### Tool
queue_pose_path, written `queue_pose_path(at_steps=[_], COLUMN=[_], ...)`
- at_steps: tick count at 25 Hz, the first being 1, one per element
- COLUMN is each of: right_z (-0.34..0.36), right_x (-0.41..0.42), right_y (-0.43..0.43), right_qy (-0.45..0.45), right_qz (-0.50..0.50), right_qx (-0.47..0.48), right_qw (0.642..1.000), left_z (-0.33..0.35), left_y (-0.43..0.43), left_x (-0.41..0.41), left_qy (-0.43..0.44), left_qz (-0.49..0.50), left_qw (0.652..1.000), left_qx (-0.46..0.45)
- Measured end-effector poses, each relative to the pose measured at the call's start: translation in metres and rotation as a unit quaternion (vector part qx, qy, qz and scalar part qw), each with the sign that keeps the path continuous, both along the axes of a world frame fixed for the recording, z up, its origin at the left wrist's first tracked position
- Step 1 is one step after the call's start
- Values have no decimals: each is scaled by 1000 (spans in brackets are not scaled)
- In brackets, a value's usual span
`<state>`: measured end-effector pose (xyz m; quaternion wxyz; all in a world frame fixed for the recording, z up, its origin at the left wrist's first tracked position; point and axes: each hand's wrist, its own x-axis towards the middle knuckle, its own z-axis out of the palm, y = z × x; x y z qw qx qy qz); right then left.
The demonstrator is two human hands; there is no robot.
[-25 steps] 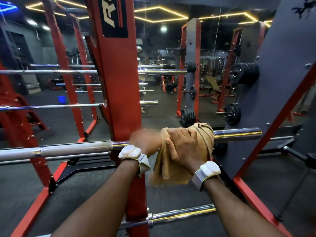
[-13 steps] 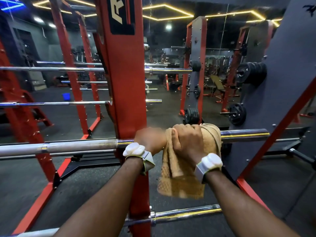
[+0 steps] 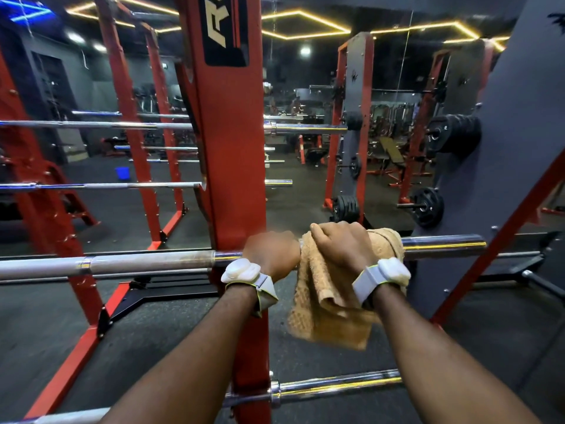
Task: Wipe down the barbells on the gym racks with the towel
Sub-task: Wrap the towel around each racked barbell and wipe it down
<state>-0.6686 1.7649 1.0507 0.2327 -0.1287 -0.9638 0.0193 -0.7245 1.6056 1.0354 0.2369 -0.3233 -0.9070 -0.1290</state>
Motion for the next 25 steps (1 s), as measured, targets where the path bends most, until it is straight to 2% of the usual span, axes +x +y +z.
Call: queue_pose_path(at_steps=[4,6,8,10,13,14,15,18,20,22,25], right_z=[-40,-56,-57,-39,-1,2,-1,-34,-49,-35,1], right_x=[23,37,42,35,7,-1,-1,20,34,35,11], right_y=[-17,2,21,23,9,4,-2,-13,-3,12,8], right_qy=[184,195,184,155,24,4,16,160,174,129,3], right_qz=[74,106,98,43,-15,-16,-4,54,91,105,27], right_qx=[91,115,110,107,34,24,31,90,115,125,46], right_qw=[976,968,972,981,999,1000,999,982,974,978,999], left_z=[1,-1,-2,-1,0,2,2,2,1,1,4], left_y=[3,2,0,-1,2,2,2,3,1,1,2], left_x=[-3,-2,-1,-1,0,0,-1,-3,-3,-1,-3], left_qy=[-6,0,12,10,-5,-10,-14,-13,-5,-5,-23], left_qz=[10,7,6,6,5,9,11,13,9,8,13], left_qw=[1000,1000,1000,1000,1000,1000,1000,1000,1000,1000,999], left_qx=[-20,-16,-12,-11,-11,-11,-11,-15,-14,-20,-27])
